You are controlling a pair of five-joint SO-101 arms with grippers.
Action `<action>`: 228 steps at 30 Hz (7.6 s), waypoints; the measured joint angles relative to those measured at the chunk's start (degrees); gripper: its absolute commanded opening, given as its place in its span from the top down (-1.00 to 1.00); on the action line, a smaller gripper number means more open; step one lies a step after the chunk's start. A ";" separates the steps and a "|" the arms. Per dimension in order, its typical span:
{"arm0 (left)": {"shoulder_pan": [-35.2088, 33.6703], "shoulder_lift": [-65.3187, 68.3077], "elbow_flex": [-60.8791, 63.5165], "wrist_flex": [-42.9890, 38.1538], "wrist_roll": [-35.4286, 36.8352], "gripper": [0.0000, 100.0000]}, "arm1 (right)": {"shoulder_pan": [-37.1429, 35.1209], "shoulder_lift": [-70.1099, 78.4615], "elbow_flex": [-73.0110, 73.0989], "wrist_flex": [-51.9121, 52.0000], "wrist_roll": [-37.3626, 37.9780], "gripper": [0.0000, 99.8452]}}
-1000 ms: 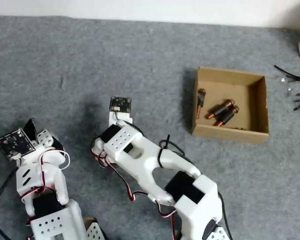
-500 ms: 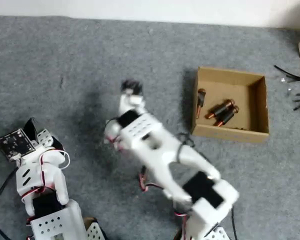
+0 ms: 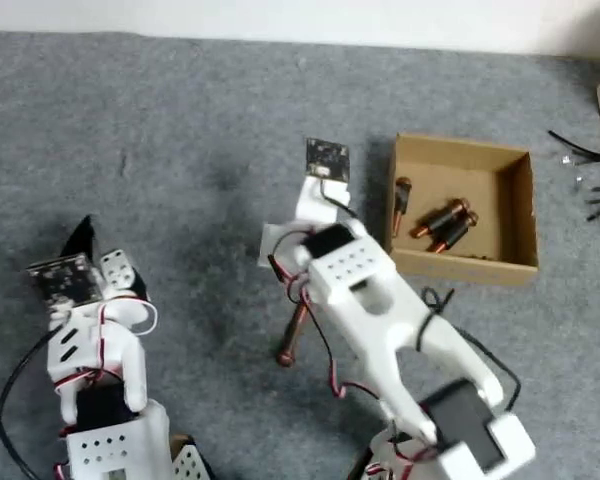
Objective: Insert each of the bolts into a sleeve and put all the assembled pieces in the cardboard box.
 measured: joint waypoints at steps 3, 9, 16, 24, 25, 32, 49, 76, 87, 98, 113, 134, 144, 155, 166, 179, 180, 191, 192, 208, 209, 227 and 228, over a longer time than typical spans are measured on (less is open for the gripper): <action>3.52 0.00 0.00 0.44 -1.05 0.98 | 2.37 -6.15 6.77 -4.48 1.41 0.99; 15.03 0.00 -0.26 8.00 -6.95 0.98 | 7.56 -19.69 20.40 -11.08 2.46 0.99; 24.35 2.37 -0.35 11.52 -10.20 0.98 | 12.40 -34.64 33.41 -11.78 7.56 0.99; 30.51 29.45 -10.29 10.20 -13.01 0.97 | 21.54 -54.59 43.43 -11.78 9.32 0.99; 30.95 34.37 -12.40 9.85 -13.01 0.97 | 22.77 -56.53 44.48 -11.78 10.29 0.99; 37.27 68.31 -30.24 12.57 -13.01 0.97 | 25.67 -66.73 52.66 -11.78 14.68 0.99; 48.26 66.46 -41.32 29.89 -2.37 0.51 | 25.76 -70.33 54.24 -11.78 16.18 0.99; 45.89 69.36 -32.62 18.11 -1.67 0.50 | 25.76 -70.33 54.24 -11.78 16.18 0.99; 44.75 92.66 -46.59 23.03 -1.49 0.50 | 29.27 -70.33 56.26 -11.78 16.18 0.99; 44.13 99.08 -53.45 28.75 -1.41 0.53 | 29.54 -70.33 56.26 -11.78 16.18 0.99; 38.77 105.23 -60.66 32.35 -1.49 0.99 | 29.54 -70.33 56.26 -11.78 17.49 0.99; -8.70 105.85 -65.23 29.80 29.36 0.99 | 29.54 -70.33 56.79 -11.78 20.84 0.99; 8.70 106.29 -65.23 29.80 11.52 0.99 | 29.54 -70.68 57.85 -11.78 20.84 0.99; 27.08 106.11 -61.80 30.33 -24.62 0.99 | 29.54 -70.68 57.85 -11.87 20.84 0.99; 28.04 106.20 -65.58 39.30 -47.65 0.99 | 29.54 -70.68 57.85 -11.87 20.84 0.99; 28.13 106.29 -86.15 75.25 -83.43 0.98 | 29.71 -70.68 57.85 -11.87 20.84 0.99; 28.04 106.29 -86.42 75.52 -83.43 0.98 | 29.71 -70.68 57.85 -11.87 20.84 0.99; 25.76 106.29 -87.65 70.86 -80.88 0.51 | 29.71 -70.68 57.85 -11.87 21.01 0.99; 25.76 106.29 -87.74 69.36 -78.68 0.53 | 29.71 -70.68 57.85 -11.87 21.27 0.99; 20.04 106.29 -80.35 63.56 33.05 0.55 | 29.71 -70.68 57.85 -11.87 21.27 0.99; 20.04 106.29 -77.36 63.47 36.57 0.55 | 29.71 -70.68 57.85 -11.87 21.27 0.99; 20.48 105.23 -55.56 42.99 47.56 0.55 | 29.71 -70.68 57.85 -11.87 23.82 0.99; 20.48 105.14 -54.59 41.23 47.56 0.55 | 29.71 -70.68 57.85 -11.87 23.82 0.99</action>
